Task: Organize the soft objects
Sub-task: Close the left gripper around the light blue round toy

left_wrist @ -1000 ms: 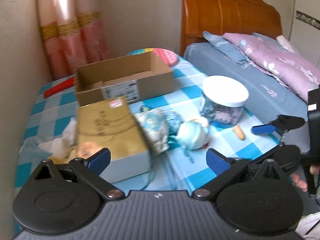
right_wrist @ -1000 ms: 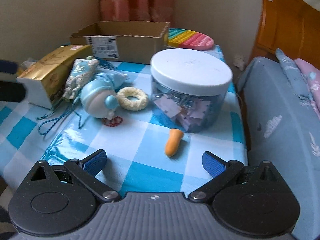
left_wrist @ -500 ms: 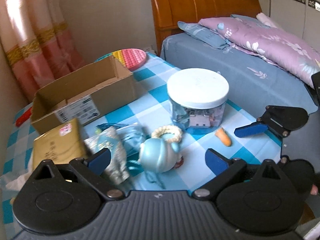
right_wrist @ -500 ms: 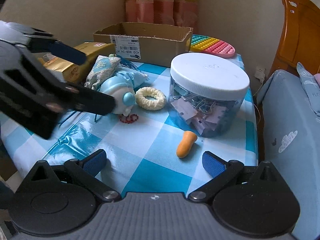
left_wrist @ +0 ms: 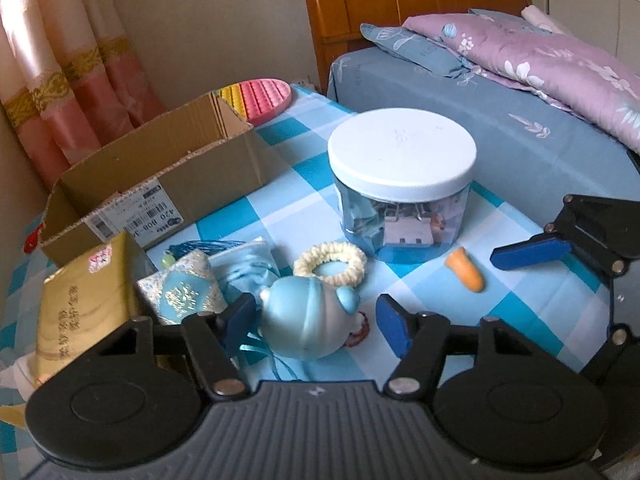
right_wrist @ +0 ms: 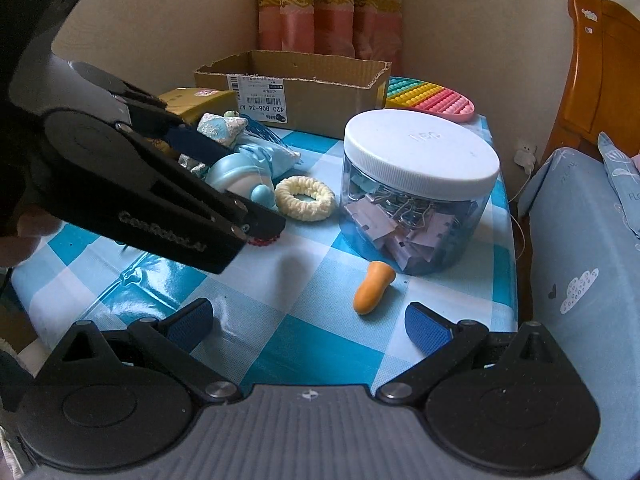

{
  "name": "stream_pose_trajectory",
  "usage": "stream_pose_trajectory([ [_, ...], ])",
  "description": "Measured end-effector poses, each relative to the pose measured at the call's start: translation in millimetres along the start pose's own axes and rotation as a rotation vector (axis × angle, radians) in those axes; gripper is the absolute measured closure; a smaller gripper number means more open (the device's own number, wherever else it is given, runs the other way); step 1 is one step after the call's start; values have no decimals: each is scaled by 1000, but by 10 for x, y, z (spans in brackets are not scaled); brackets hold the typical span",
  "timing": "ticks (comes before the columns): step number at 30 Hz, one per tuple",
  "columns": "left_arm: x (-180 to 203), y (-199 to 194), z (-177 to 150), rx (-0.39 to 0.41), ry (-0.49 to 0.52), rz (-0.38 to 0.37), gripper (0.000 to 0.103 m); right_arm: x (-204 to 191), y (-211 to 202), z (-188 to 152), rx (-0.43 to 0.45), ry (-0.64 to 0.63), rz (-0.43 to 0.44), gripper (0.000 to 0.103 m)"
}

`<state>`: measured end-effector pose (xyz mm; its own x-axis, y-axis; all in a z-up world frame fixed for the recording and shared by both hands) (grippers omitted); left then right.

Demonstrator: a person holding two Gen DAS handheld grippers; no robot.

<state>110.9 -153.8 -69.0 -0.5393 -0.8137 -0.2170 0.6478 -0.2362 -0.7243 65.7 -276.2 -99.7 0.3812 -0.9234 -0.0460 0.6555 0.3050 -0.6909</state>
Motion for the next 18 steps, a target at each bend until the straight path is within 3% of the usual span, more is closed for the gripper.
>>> stream_pose_trajectory([
  [3,17,35,-13,-5,3,5,39,-1,1,2,0,-1,0,0],
  [5,8,51,-20,-8,-1,19,49,-3,4,2,0,0,-1,0],
  [18,-141,-274,-6,36,-71,0,51,-182,70,113,-51,-35,17,0],
])
Point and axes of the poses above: each gripper's, at about its wrist camera, not at the fingertips, and y roughly the way its jaws point, x to its right, z to its top, the point moved 2 cm from there along y, roughly the way its jaws point, and after that the axes turned 5 degrees about y, right-handed, at the moved point
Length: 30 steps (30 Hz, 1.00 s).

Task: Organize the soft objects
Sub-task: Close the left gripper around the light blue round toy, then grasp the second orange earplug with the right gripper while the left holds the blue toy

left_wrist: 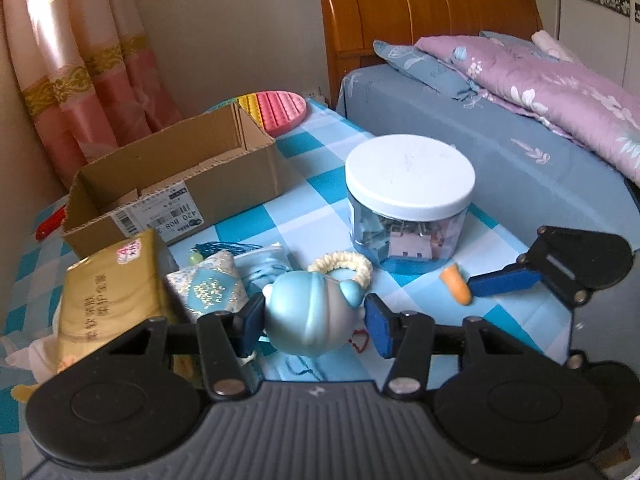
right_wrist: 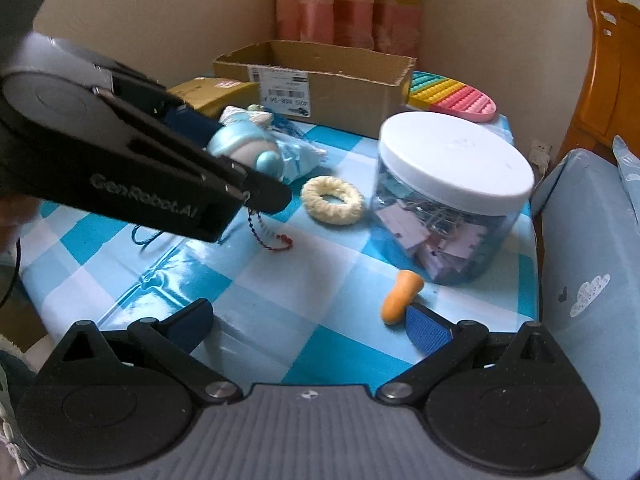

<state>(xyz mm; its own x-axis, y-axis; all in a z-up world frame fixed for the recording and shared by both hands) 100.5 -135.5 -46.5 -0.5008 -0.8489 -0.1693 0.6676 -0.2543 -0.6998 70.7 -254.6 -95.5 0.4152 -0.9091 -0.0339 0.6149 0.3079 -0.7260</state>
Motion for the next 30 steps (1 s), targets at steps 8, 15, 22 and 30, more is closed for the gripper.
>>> stream_pose_trajectory([
  [8,-57,-126,-30,17,-13,5,51,-61,-113,-42,-29,18,40,0],
  [15,-72,-182,-41,21,-23,7,51,135,-127,108,17,-6,-3,0],
  [22,-178,-267,-24,27,-53,36,51,13,-69,219,45,-91,87,0],
  [30,-290,-345,-11,37,-80,53,51,-224,110,288,38,-238,106,0],
])
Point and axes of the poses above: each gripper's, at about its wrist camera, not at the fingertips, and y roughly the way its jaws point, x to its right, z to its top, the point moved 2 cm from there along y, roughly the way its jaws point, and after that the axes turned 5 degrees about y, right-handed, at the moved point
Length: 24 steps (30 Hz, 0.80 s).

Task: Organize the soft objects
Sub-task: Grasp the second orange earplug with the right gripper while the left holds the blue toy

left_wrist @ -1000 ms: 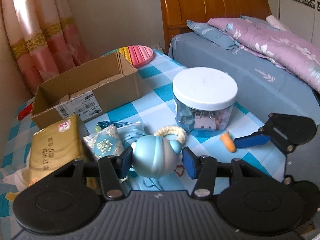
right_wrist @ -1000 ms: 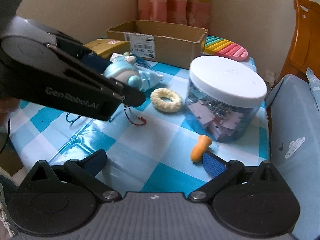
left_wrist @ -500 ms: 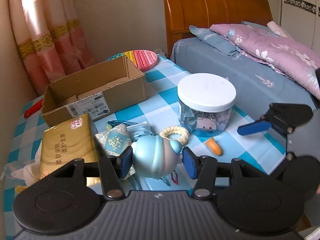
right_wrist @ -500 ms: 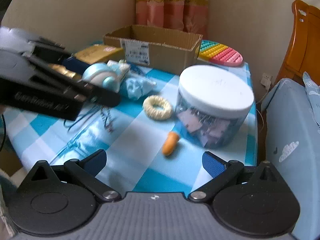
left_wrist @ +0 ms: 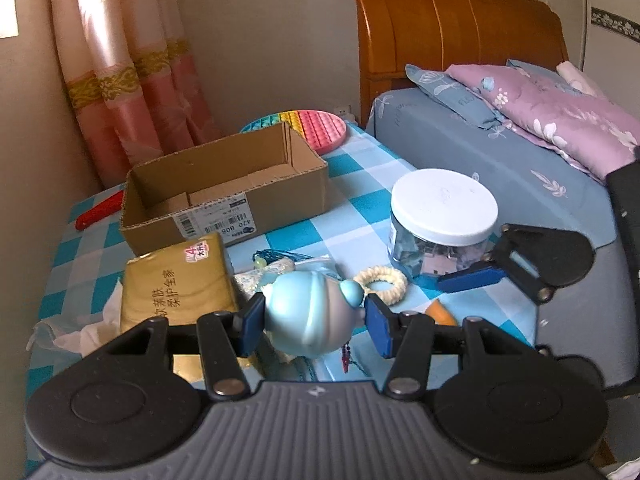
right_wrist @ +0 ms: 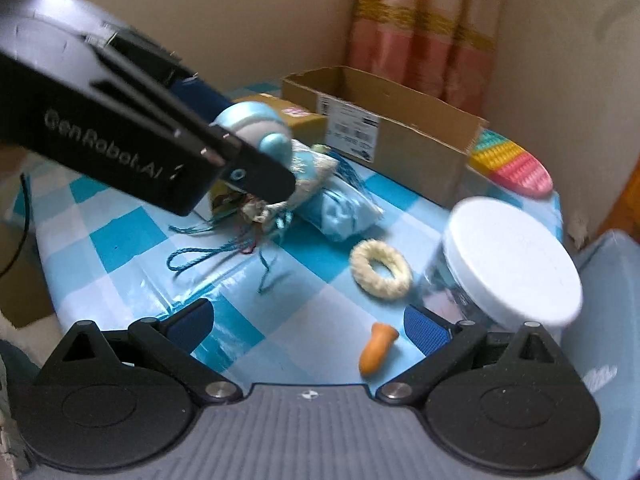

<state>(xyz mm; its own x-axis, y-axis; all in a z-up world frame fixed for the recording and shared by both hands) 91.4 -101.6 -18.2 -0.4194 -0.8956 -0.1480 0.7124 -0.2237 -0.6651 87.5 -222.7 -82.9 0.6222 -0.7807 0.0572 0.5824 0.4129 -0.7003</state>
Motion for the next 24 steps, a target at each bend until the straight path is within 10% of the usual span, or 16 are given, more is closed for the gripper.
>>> stream_pose_trajectory([
  [17,-82,-36,-41,8,-27,-15,51,35,-64,-124,-96,-17,5,2],
  [24,-64,-36,-50,8,-29,-18,51,196,-134,-202,-105,101,4,19],
])
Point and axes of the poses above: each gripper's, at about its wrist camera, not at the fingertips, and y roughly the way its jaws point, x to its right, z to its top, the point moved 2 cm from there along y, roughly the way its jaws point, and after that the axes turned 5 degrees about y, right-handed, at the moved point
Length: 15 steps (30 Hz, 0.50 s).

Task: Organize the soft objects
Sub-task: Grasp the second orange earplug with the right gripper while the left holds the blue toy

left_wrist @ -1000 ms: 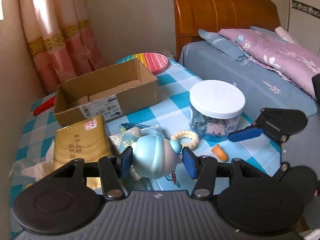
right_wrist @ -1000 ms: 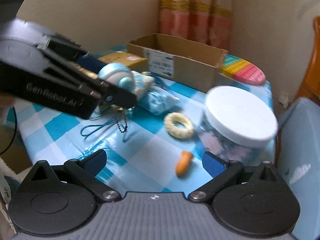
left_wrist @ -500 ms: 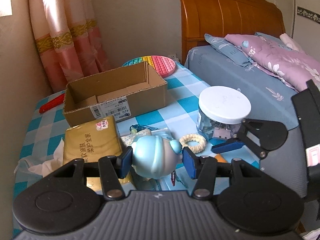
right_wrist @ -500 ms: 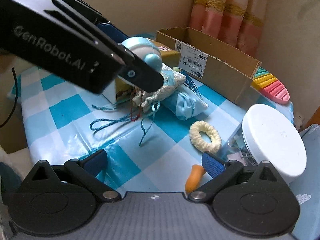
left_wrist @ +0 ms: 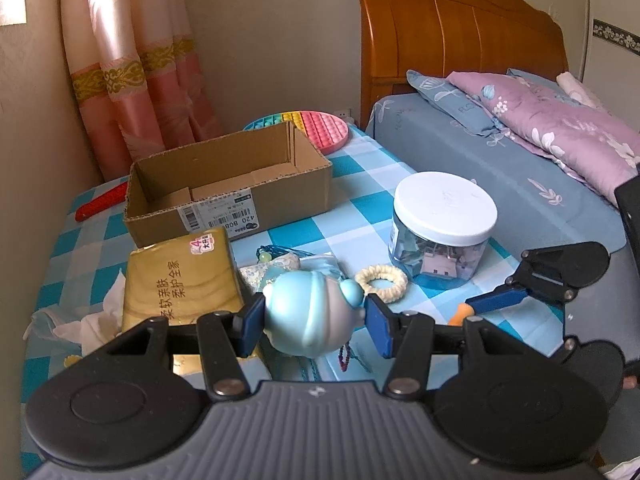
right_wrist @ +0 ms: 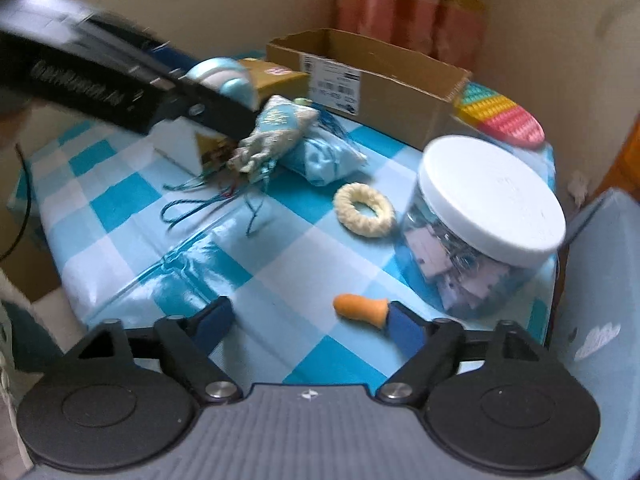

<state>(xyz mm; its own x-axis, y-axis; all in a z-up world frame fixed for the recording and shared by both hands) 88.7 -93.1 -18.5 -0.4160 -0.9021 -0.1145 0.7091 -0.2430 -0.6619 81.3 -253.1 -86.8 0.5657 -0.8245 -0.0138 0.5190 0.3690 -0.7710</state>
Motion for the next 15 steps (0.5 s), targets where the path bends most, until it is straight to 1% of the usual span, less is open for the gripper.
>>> stream_pose_trajectory([
  [2,2,-2,-4,-2,1,2,51,31,15,9,5,38,1,22],
  [8,7,7,-21,-9,4,5,51,61,20,47,19,65,-32,37],
  [10,6,9,-24,-10,4,3,51,91,19,65,20,80,-43,44],
  [12,9,11,-27,-10,6,3,51,120,17,82,21,97,-59,56],
  [13,10,13,-27,-10,6,3,51,142,13,86,21,110,-67,59],
  [15,15,15,-26,-11,9,2,51,175,13,93,22,126,-86,71],
])
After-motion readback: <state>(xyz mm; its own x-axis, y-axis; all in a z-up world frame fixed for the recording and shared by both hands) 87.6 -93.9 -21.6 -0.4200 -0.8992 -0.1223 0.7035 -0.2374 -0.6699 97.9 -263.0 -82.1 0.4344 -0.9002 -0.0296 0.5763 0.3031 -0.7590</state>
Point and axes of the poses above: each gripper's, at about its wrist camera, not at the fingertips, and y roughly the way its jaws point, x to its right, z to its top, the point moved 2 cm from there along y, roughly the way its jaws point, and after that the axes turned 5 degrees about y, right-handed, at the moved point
